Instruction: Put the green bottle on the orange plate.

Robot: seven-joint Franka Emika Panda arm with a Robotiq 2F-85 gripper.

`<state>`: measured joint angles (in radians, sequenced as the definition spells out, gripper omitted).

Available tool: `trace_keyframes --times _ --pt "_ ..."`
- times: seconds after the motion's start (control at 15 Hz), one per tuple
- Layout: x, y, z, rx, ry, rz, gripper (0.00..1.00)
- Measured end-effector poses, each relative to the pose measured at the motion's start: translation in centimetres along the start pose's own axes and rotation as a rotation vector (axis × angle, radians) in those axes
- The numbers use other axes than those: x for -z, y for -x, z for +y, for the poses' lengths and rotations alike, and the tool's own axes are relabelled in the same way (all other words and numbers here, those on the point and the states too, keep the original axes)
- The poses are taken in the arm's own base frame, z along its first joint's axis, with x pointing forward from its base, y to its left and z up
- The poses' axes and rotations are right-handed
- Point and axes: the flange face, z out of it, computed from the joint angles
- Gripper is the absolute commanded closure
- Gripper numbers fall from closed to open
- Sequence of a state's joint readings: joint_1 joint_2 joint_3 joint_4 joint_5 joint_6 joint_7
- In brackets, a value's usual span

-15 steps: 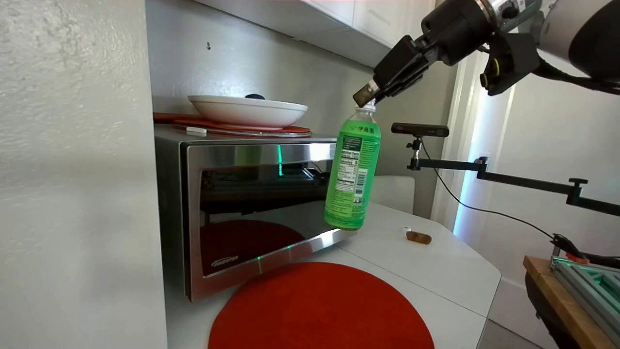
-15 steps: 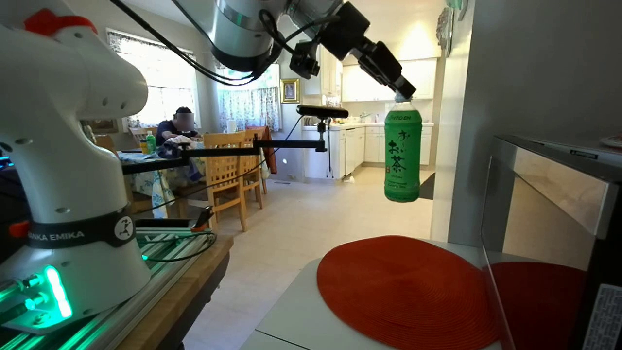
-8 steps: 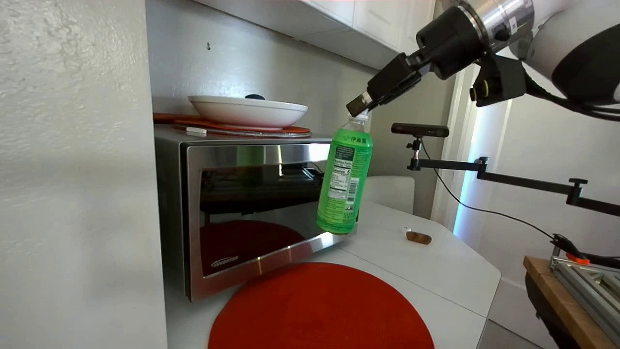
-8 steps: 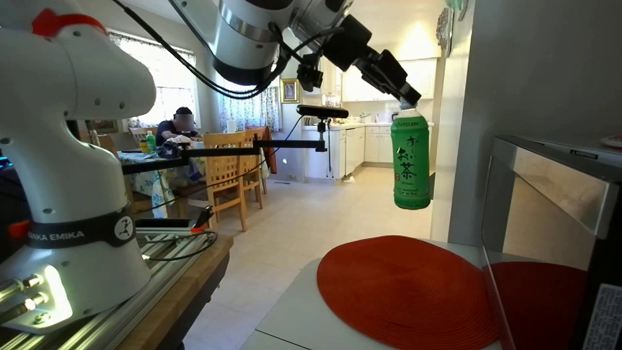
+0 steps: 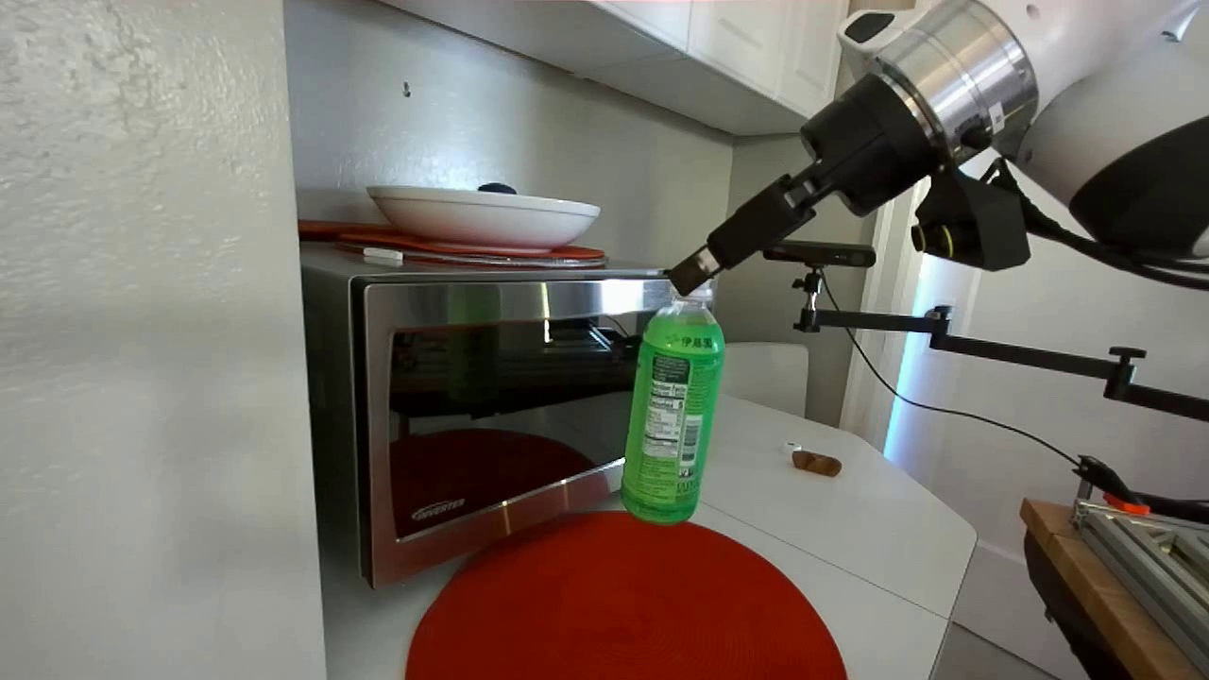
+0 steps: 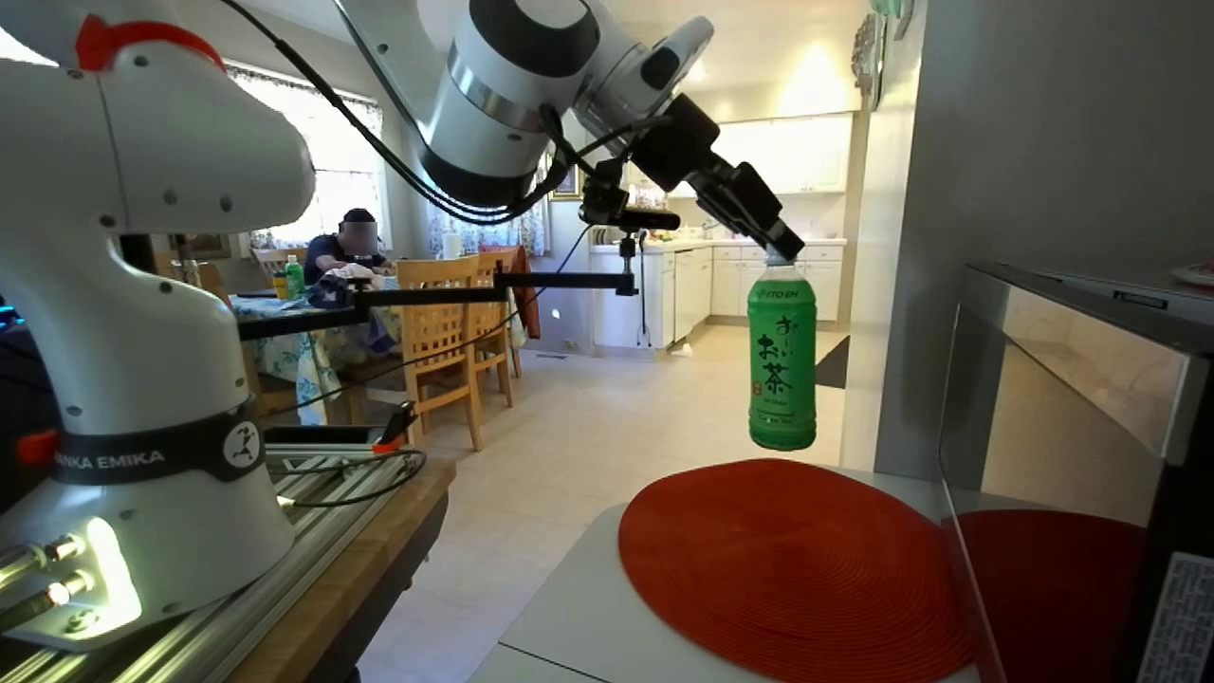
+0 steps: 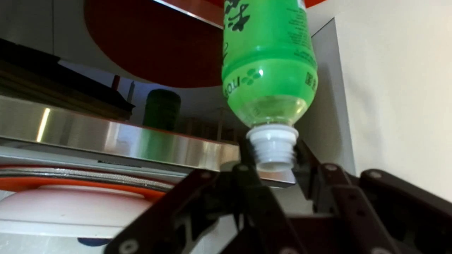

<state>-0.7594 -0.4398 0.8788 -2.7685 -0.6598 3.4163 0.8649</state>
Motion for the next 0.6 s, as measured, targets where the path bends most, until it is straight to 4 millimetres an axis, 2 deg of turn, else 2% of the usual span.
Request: trace_keyframes --times 0.6 --pt "-3.3 3.2 -0.4 -0.029 0.015 -0.065 0.92"
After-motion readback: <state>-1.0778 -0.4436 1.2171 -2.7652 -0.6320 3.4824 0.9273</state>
